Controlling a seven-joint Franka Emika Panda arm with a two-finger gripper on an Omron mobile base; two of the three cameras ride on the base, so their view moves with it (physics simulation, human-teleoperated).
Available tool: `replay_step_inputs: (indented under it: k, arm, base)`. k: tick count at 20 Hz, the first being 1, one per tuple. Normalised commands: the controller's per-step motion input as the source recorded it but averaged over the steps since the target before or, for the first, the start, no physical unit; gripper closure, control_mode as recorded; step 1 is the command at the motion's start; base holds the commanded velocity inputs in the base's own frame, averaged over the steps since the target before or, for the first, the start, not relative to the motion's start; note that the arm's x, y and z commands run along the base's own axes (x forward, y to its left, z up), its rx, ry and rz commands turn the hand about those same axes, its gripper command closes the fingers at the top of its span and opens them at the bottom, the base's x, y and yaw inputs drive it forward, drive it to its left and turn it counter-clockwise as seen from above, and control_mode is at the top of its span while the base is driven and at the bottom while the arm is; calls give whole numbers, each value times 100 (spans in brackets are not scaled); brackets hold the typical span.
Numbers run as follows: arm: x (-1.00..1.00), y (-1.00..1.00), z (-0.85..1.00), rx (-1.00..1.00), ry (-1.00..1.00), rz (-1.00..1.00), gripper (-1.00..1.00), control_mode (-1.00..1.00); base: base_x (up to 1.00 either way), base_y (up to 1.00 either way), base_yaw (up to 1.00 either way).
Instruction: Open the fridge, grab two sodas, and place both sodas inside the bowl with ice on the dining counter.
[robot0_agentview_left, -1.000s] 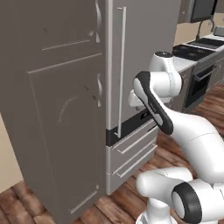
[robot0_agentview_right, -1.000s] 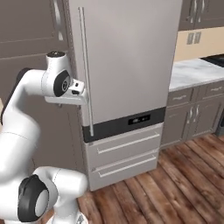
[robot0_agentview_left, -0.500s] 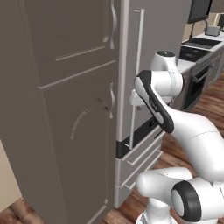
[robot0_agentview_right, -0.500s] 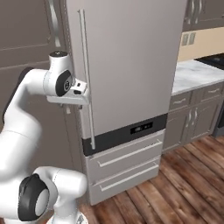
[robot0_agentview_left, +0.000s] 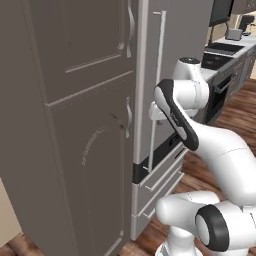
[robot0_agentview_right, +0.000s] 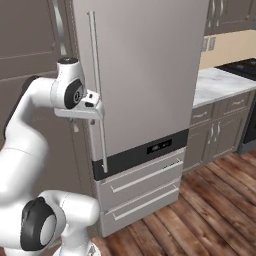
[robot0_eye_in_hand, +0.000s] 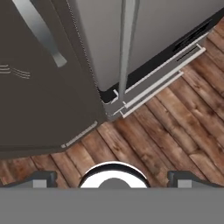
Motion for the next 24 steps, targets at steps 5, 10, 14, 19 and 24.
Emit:
replay_step_inputs:
  k: [5, 10, 14, 19, 24]
  arm:
    - [3, -9, -15, 1, -24, 3, -100, -100]
    - [0, -21, -7, 14, -49, 27, -100, -100]
    - [6, -1, 0, 20, -32, 30, -100, -100]
    - [4, 1, 0, 11, -20, 24, -100, -100]
    - [0, -13, 0, 0, -23, 17, -100, -100]
  base:
    - [0, 0, 0]
    - [0, 0, 0]
    - [0, 0, 0]
    - [0, 0, 0]
    - [0, 0, 0]
